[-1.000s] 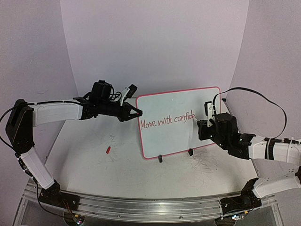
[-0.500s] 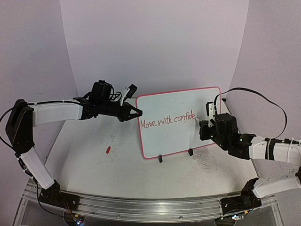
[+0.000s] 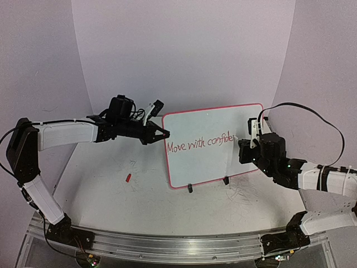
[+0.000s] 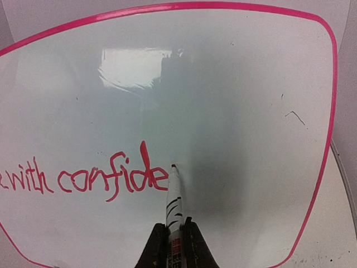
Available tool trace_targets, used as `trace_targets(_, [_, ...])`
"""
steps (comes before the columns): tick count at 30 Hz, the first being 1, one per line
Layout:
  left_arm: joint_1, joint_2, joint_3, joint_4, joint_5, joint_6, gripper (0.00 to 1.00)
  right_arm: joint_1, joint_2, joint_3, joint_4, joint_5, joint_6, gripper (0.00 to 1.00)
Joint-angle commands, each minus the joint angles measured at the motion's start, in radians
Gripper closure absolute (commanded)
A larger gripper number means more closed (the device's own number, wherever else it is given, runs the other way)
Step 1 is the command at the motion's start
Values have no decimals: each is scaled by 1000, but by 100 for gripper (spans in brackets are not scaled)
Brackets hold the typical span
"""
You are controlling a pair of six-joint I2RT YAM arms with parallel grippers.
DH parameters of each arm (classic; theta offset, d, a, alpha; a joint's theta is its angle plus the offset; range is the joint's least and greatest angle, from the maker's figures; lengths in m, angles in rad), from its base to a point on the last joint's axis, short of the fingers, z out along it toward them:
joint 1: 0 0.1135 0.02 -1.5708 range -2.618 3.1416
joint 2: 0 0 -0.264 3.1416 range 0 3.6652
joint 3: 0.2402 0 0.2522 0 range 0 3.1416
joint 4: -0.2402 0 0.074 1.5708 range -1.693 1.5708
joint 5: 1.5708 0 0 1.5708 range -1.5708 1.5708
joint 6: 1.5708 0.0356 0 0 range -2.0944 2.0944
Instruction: Write a sentence on the whiteboard
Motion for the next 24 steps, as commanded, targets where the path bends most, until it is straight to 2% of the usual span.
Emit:
trace_targets(1, [7, 5, 3, -77, -174, 127, 100, -8, 13, 39, 27, 15, -12, 100])
trace_targets(24, [4, 10, 6, -79, -176, 128, 100, -10, 28, 6, -40, -13, 34, 100])
